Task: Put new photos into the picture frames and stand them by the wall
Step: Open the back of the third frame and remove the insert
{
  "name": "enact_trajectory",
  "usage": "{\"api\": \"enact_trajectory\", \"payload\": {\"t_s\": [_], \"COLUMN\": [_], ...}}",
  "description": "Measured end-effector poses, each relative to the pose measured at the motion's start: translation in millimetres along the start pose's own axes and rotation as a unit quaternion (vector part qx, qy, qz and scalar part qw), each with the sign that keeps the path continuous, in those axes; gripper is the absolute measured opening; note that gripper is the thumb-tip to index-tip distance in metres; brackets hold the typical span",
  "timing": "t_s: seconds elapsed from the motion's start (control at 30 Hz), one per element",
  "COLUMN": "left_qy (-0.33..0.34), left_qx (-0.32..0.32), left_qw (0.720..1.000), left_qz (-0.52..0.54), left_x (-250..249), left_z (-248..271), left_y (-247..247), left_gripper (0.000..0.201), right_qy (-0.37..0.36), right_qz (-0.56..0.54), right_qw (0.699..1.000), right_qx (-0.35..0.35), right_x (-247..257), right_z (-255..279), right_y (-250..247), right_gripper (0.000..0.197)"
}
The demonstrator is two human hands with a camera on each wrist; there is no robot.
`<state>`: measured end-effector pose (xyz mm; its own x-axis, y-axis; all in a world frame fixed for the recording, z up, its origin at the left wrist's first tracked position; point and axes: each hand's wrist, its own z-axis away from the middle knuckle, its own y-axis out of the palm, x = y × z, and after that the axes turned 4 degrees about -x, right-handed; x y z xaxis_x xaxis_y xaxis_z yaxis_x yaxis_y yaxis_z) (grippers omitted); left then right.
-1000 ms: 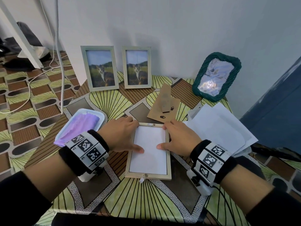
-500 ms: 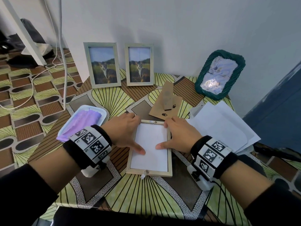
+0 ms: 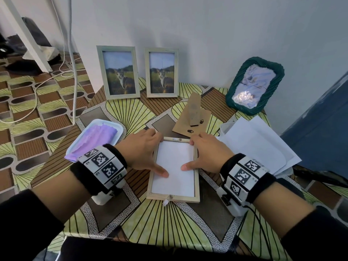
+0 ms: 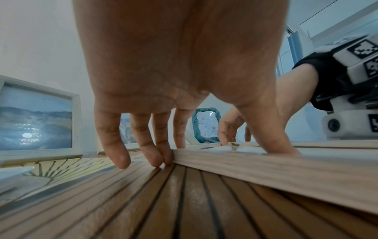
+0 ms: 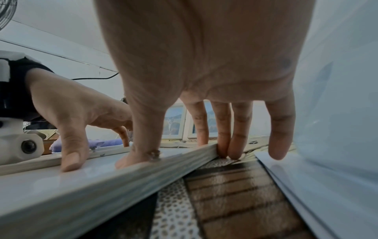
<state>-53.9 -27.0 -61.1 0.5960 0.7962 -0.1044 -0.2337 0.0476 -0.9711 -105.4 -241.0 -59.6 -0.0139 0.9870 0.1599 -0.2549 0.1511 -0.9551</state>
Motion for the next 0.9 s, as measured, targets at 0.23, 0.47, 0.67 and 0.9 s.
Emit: {"api": "enact_trajectory", "payload": {"t_s": [0.23, 0.47, 0.67, 0.9], "left_qy": [-0.001, 0.003, 0.006, 0.012], "left_qx": [-0.008, -0.014, -0.015, -0.019], "left_qw": [1.000, 1.000, 1.000, 1.000], "left_qz": [-0.008, -0.011, -0.014, -0.001], "left_x": [-1.1, -0.4, 0.0, 1.9], "left_z": [4.3, 4.7, 4.1, 4.1], "left_y": [2.9, 2.9, 3.5, 4.1], "left_gripper": [0.105, 0.106, 0.106, 0.107], "right_qy": [0.003, -0.006, -0.005, -0.010], "right_qz": [-0.012, 0.000, -0.005, -0.021], "right_qw": [1.000, 1.000, 1.000, 1.000], "right_qx": [0.004, -0.014, -0.008, -0.014], "right_x": [0.4, -0.9, -0.6, -2.8], "right_z": [-2.0, 1.3, -0.8, -0.6], "right_y": [0.5, 4.2, 3.5, 5.4], "right_gripper": [0.080, 0.080, 0.080, 0.078]}}
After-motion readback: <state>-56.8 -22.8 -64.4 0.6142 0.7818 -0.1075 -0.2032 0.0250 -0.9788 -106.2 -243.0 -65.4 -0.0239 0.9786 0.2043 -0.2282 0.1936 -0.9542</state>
